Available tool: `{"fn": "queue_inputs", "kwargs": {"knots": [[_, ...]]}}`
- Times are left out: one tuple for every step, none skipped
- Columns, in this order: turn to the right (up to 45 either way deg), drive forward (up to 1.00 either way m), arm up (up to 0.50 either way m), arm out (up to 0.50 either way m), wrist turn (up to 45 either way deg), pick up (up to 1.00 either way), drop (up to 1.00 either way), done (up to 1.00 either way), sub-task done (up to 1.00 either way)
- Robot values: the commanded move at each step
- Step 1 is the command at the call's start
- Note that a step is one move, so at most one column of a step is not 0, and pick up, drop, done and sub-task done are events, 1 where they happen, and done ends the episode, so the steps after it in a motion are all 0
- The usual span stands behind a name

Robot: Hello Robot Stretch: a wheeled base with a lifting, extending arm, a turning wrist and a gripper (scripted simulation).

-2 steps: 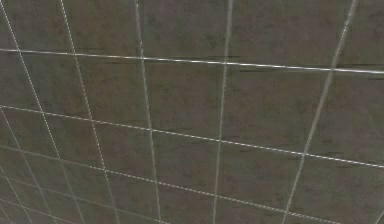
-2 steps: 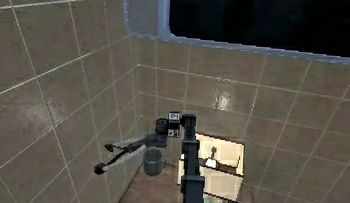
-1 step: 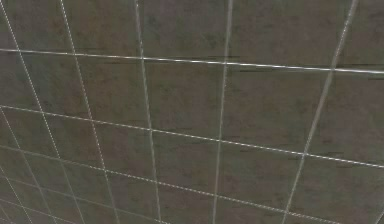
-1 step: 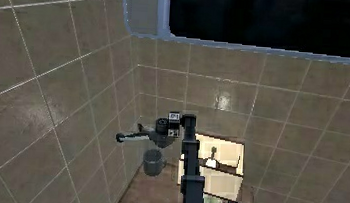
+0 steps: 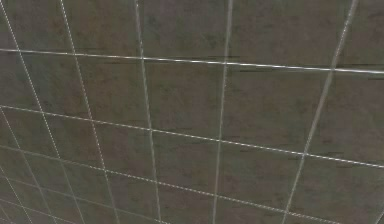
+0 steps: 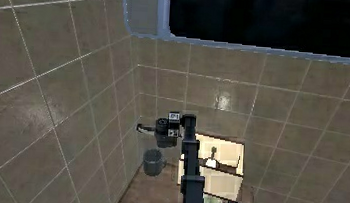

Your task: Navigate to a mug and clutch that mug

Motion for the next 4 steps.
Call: {"fn": "queue_inputs", "kwargs": {"knots": [[0.0,0.0,-0.3,0.0,0.0,0.0,0.0,0.0,0.0],[0.0,0.0,0.0,0.0,0.0,1.0,0.0,0.0,0.0],[0.0,0.0,0.1,0.0,0.0,0.0,0.0,0.0,0.0],[0.0,0.0,0.0,0.0,0.0,0.0,0.0,1.0,0.0]]}}
